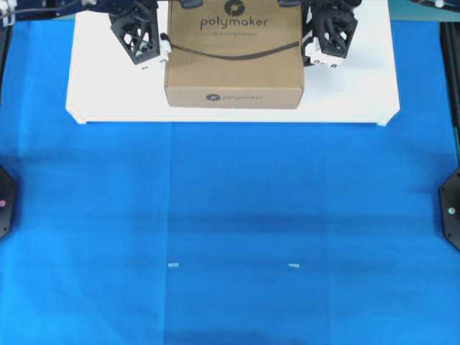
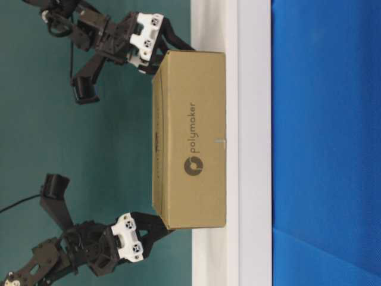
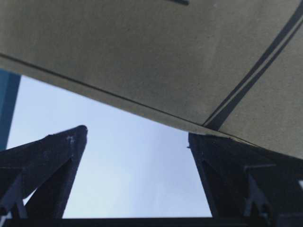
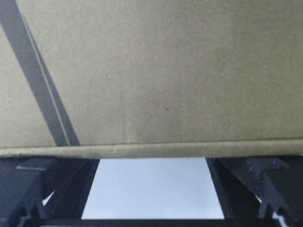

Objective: Place the cardboard box on the stand after clamping it between your arms.
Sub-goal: 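Release the box and pull both grippers outward away from it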

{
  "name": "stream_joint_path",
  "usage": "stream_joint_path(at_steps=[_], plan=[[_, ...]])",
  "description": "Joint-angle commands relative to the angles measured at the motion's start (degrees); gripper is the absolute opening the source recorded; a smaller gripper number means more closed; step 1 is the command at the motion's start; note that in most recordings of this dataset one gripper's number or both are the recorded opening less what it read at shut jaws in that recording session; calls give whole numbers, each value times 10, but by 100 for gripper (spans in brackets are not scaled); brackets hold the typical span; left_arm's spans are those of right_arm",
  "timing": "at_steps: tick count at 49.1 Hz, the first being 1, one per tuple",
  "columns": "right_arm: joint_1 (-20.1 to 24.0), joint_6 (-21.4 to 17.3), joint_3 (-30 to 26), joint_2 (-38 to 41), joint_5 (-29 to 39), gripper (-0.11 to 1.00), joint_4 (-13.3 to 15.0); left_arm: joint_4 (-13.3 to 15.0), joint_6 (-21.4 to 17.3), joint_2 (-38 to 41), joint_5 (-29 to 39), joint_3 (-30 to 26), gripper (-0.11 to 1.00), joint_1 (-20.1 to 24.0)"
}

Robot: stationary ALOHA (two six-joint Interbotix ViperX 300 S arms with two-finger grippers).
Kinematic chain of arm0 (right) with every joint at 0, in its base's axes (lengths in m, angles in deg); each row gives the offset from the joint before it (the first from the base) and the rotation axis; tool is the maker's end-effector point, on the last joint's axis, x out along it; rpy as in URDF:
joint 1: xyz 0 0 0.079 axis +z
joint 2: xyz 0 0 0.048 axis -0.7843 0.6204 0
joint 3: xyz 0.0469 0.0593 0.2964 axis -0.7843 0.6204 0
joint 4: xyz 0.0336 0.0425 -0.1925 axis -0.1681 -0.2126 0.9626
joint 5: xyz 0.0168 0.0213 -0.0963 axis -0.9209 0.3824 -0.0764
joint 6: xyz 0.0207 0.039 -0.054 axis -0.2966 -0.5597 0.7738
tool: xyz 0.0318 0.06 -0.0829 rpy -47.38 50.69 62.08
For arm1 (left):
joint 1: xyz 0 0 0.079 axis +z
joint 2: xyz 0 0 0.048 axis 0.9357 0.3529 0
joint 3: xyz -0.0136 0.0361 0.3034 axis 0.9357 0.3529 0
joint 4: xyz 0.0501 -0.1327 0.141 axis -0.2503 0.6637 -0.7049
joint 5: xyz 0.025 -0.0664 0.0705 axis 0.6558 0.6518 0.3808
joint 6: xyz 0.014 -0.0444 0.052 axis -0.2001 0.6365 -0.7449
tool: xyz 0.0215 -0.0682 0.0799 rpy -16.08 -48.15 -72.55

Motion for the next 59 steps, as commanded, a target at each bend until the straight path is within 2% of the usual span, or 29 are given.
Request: stream_joint_path(at_steps=[1, 10, 20, 31, 36, 42, 48, 59], plan=[[8, -10, -4, -24, -6, 98, -29, 13, 13, -20, -31, -3, 84, -4], [-16, -11, 13, -33, -5, 98, -26, 13, -18, -35, -28, 18, 84, 10], [-37, -13, 13, -47, -2, 98, -23, 11, -30, -43, -6, 26, 84, 11], [-56, -17, 31, -73, 11, 98, -18, 7, -95, -68, 15, 47, 84, 20], [-62, -23, 52, -99, 12, 98, -18, 7, -108, -91, 25, 56, 84, 22], [-62, -40, 81, -148, 14, 98, -20, 8, -95, -141, 26, 77, 84, 22], [-59, -50, 113, -201, 20, 98, -22, 9, -63, -212, 11, 113, 84, 18], [-30, -76, 177, -303, -3, 98, -47, 9, 8, -344, -78, 203, 84, -34]])
